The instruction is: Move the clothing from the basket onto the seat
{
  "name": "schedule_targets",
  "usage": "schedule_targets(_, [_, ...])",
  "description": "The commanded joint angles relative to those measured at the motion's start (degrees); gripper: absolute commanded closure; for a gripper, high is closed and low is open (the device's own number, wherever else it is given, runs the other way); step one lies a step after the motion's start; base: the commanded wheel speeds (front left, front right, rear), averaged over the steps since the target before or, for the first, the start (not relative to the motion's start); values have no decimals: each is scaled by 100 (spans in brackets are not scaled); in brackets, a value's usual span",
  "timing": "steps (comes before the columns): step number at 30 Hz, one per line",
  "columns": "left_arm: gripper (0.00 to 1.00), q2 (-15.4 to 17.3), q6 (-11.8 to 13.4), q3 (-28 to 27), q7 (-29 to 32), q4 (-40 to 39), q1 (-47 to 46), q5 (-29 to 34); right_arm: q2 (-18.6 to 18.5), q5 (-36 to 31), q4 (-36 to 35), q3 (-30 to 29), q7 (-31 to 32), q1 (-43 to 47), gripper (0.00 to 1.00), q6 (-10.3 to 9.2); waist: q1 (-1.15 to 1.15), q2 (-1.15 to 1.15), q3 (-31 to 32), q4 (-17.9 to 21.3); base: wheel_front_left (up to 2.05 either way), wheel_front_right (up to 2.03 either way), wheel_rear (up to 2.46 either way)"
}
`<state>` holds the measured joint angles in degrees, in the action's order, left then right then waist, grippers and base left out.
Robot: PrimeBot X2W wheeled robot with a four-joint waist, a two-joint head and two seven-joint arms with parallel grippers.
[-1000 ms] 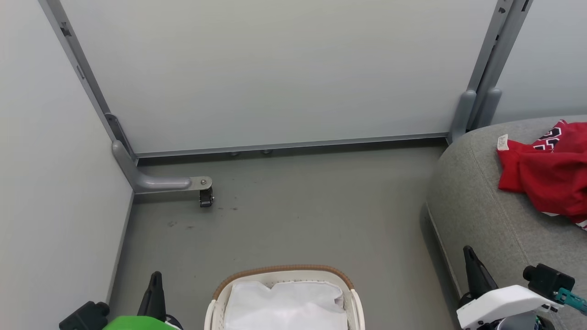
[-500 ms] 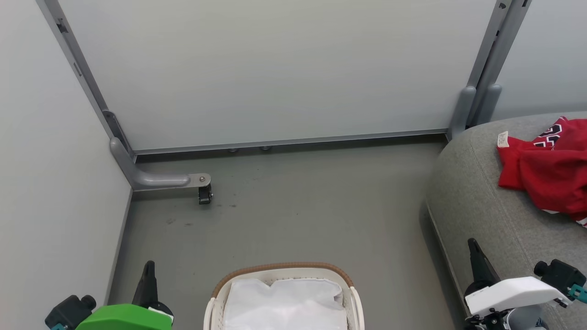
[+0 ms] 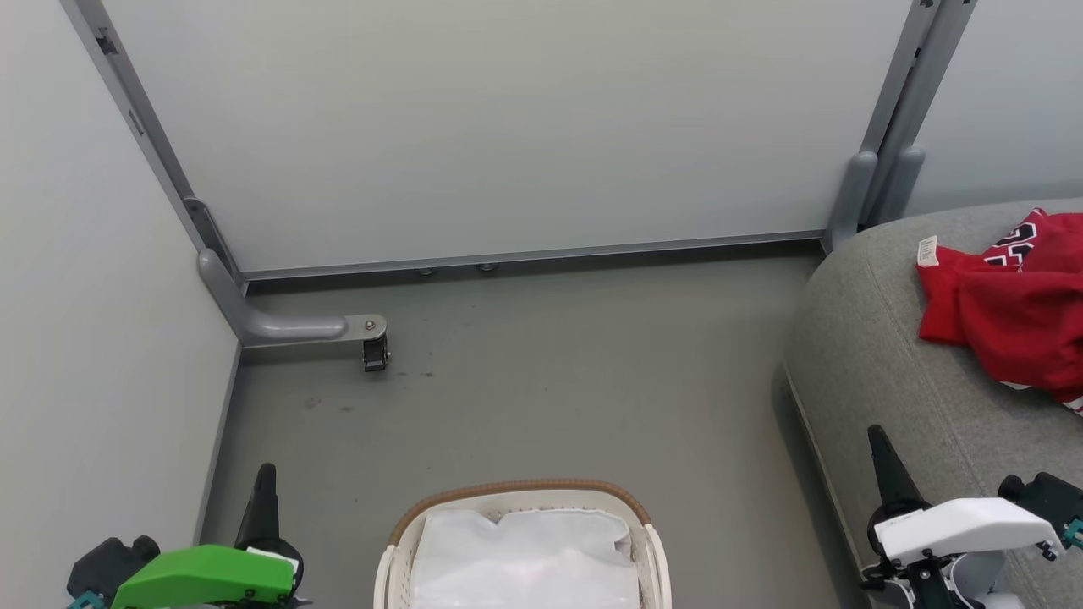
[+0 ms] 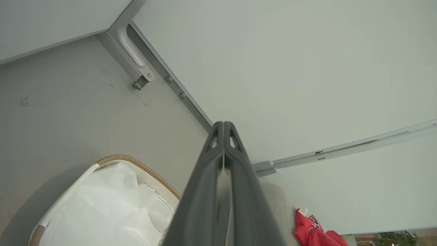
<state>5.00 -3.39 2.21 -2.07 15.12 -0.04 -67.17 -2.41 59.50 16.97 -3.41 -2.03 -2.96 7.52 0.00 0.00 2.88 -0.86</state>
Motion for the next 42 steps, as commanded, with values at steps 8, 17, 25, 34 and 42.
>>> schedule_targets(8, [100, -24, -105, -172, 152, -78, -251, -435, -43, 576, -120, -70, 146, -159, 100, -2, 0, 0, -37, 11, 0, 0, 0])
schedule_targets(17, [100, -61, -167, -309, 283, -89, -330, -820, -46, 1084, -155, -116, 278, -194, 100, -3, 0, 0, -78, 22, 0, 0, 0])
schedule_targets(25, [100, -93, -218, -415, 396, -97, -397, -1137, -49, 1495, -185, -155, 390, -224, 100, -3, 0, 0, -113, 32, 0, 0, 0])
schedule_targets(34, [100, -123, -270, -536, 509, -102, -462, -1471, -51, 1927, -216, -197, 506, -260, 100, -4, 0, 0, -153, 43, 0, 0, 0])
schedule_targets(42, [100, -146, -316, -643, 619, -107, -519, -1790, -55, 2326, -247, -235, 612, -288, 100, -4, 0, 0, -193, 55, 0, 0, 0])
